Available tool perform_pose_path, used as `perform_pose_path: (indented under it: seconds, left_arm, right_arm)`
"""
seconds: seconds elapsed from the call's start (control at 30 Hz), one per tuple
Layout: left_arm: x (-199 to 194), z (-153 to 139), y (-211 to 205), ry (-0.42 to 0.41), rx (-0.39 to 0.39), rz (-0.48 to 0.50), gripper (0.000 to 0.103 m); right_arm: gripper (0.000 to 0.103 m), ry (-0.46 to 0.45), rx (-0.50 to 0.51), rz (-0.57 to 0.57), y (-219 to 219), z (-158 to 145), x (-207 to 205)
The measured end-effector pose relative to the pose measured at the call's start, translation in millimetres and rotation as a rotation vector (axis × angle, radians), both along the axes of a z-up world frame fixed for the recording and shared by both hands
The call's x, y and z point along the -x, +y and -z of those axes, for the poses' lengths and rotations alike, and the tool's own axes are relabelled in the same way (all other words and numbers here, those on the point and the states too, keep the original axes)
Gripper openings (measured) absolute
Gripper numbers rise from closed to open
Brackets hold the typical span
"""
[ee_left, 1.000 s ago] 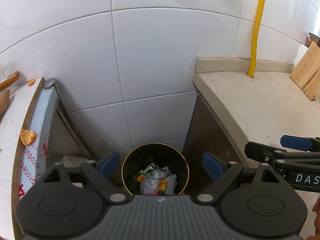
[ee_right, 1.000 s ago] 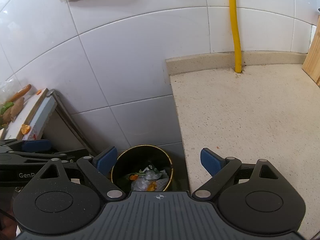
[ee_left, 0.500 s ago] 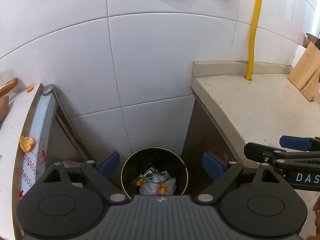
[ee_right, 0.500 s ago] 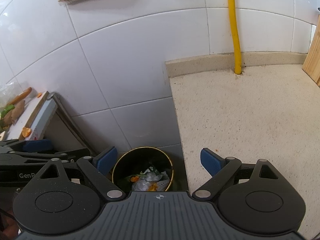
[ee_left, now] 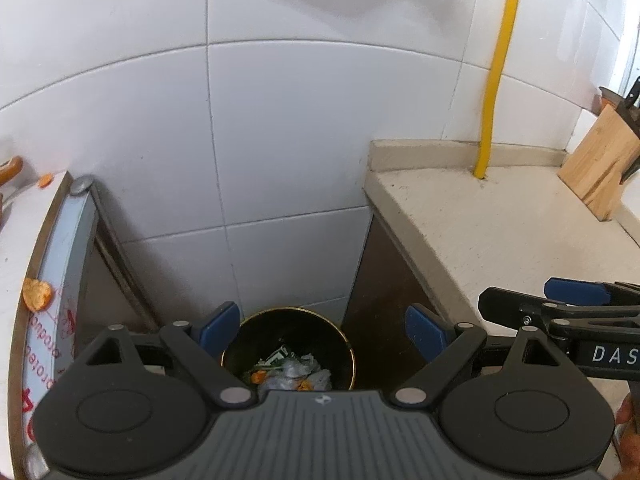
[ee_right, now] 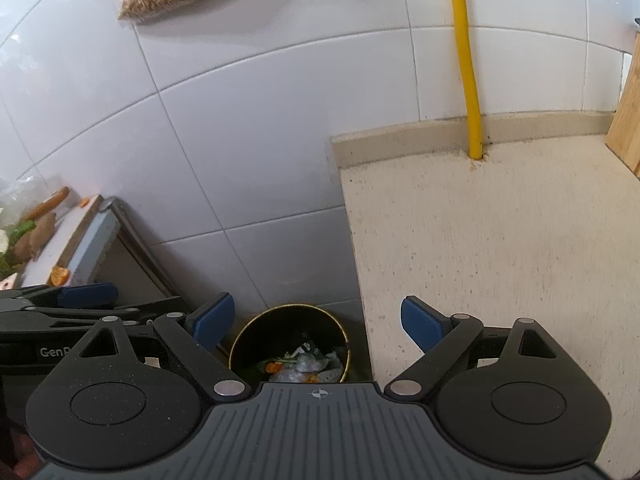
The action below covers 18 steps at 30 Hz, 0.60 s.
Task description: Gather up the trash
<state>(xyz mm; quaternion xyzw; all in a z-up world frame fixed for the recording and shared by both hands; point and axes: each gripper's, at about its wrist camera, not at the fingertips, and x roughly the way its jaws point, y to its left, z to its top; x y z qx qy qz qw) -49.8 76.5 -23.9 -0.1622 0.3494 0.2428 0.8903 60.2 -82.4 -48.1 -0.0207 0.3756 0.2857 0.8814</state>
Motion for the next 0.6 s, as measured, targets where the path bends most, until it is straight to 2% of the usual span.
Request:
perform_pose_path:
  seconds: [0.17,0.4,0.6]
  left_arm:
    - [-5,-4,-2,0.028,-0.031,0.027,0.085]
    - [-7,5,3,0.038,0.035,0.027,0.087]
    - [-5,7,4,0.046,0.019,0.005,0.092]
  right_arm:
    - [0.094,-0.003,-0.002,-0.006,1,-3,0]
    - [0.094,-0.001,0.008,-0.008,2,-2,0]
    - [0.094,0.004,0.015,-0.009,5,0,-1]
